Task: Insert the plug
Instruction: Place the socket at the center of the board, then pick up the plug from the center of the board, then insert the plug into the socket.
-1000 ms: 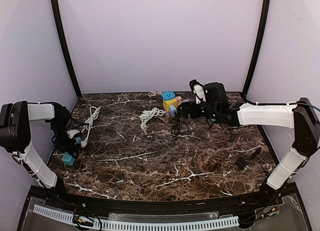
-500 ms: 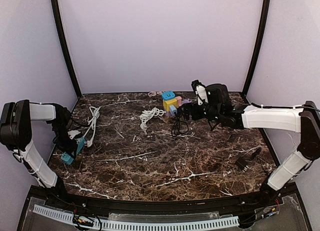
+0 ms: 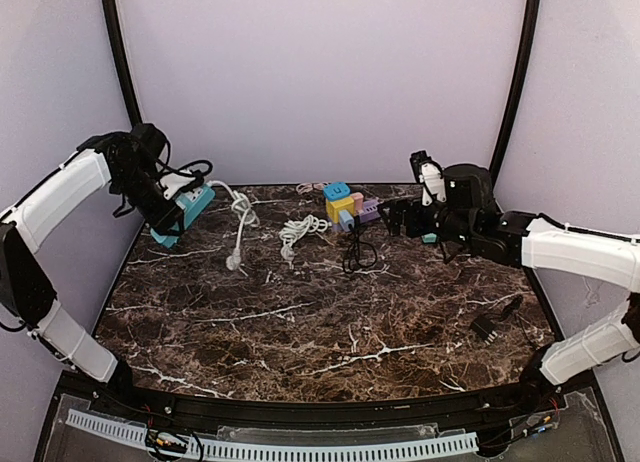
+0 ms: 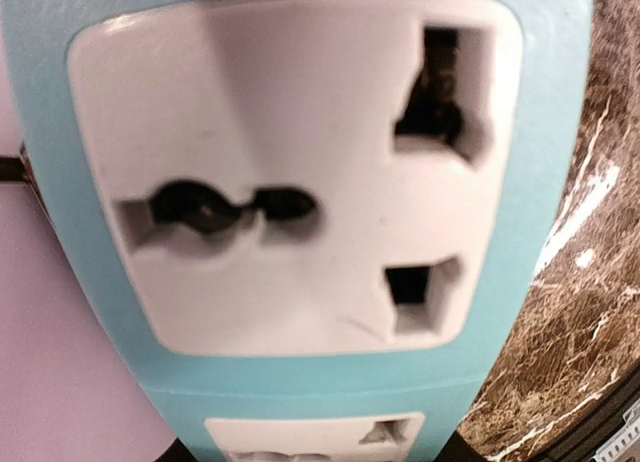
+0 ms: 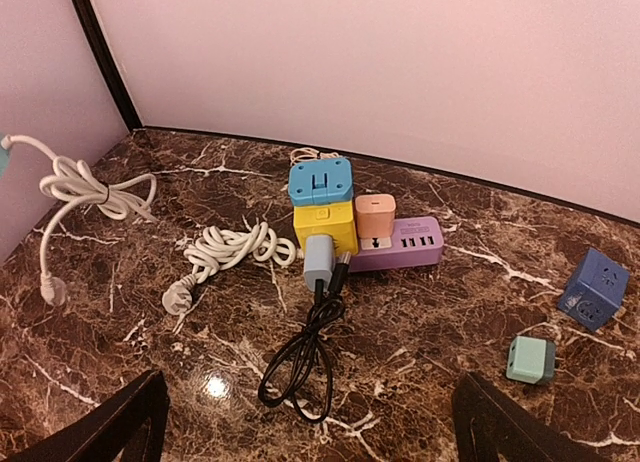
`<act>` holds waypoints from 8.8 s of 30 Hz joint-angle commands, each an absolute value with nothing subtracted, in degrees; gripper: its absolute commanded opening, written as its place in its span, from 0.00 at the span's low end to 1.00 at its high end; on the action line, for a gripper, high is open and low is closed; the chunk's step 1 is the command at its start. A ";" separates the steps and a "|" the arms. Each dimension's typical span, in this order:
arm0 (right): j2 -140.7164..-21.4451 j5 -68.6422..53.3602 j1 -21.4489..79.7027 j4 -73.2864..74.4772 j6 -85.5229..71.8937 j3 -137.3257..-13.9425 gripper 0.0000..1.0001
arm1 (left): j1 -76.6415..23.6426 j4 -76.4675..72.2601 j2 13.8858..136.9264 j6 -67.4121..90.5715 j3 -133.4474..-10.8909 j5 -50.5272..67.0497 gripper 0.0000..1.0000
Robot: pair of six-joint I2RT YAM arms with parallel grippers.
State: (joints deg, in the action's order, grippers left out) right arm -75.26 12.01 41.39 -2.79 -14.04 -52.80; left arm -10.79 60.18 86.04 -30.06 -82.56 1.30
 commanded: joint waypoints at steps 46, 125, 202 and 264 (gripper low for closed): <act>-62.54 14.15 38.48 13.62 -20.63 -47.78 0.99 | -54.45 50.29 116.46 -31.66 -85.07 -6.01 0.01; -128.88 -13.00 3.94 43.12 38.17 -116.47 0.99 | -31.27 63.25 97.61 -34.17 -88.20 17.24 0.99; -100.05 46.34 76.98 -52.98 35.43 -78.65 0.00 | -43.41 59.92 88.05 -7.40 -123.69 18.93 0.99; -60.22 5.96 59.29 -4.45 -5.66 -42.90 0.99 | -44.38 57.92 79.22 -52.38 -78.40 27.50 0.01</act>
State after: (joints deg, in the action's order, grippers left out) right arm -63.02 6.83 63.24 -5.52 3.46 -47.44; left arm -42.33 64.42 82.08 -42.44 -88.47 20.01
